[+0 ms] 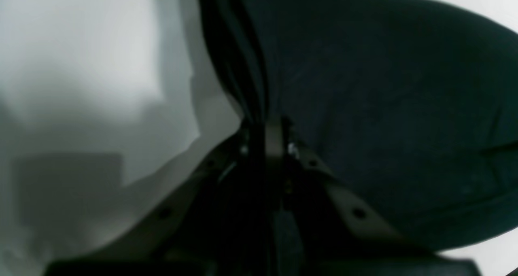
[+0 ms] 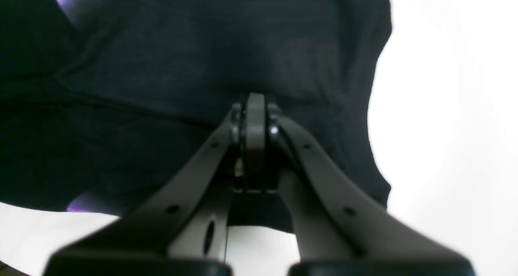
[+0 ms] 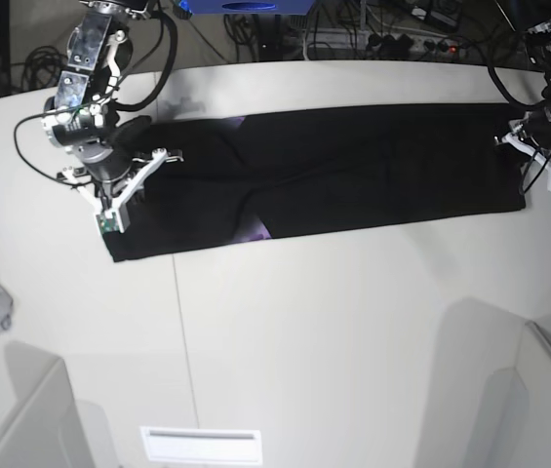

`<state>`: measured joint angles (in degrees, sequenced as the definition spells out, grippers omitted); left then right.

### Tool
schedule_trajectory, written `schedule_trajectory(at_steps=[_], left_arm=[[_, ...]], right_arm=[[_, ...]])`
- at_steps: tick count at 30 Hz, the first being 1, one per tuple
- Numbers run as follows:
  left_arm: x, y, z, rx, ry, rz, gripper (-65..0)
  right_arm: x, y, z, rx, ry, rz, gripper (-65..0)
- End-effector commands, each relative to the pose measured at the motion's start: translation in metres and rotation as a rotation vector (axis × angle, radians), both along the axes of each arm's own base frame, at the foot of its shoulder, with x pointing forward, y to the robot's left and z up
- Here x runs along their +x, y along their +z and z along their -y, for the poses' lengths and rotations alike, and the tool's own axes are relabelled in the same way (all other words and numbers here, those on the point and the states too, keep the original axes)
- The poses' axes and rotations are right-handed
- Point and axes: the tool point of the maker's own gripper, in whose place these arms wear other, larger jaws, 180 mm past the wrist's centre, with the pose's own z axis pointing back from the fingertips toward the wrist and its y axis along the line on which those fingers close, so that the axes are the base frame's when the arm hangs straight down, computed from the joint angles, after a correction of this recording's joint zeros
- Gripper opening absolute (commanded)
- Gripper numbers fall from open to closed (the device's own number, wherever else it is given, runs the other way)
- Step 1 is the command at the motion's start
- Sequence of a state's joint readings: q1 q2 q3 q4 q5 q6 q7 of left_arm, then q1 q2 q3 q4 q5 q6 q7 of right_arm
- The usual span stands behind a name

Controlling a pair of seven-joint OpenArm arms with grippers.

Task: Fold the T-shirt properly
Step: 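Grasp the strip's end with the right gripper and the other end with the left, then lift the strip end with the left gripper and fold it toward the right gripper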

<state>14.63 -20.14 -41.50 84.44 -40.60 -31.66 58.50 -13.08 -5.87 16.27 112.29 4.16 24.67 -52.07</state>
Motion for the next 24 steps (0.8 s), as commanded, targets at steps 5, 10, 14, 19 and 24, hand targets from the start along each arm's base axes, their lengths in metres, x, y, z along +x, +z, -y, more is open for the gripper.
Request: schedule_trajectory(at_steps=[5, 10, 14, 19, 24], left_arm=[[0.008, 0.040, 0.007, 0.096, -0.087, 0.092, -65.0], [0.004, 0.050, 0.021, 0.123, -0.131, 0.108, -65.0], [0.003, 0.062, 0.033, 0.145, -0.163, 0.135, -65.0], [0.007, 0.071, 0.044, 0.152, -0.182, 0.168, -65.0], [0.010, 0.058, 0.066, 0.100, -0.202, 0.142, -65.0]], right_arm=[[0.004, 0.009, -0.004, 0.013, 0.001, 0.040, -65.0], [0.002, 0.011, -0.017, 0.113, 0.013, 0.055, -65.0], [0.000, 0.011, -0.020, 0.137, 0.016, 0.056, -65.0], [0.000, 0.011, -0.021, 0.143, 0.014, 0.057, -65.0], [0.000, 0.011, -0.021, 0.143, 0.014, 0.055, -65.0]])
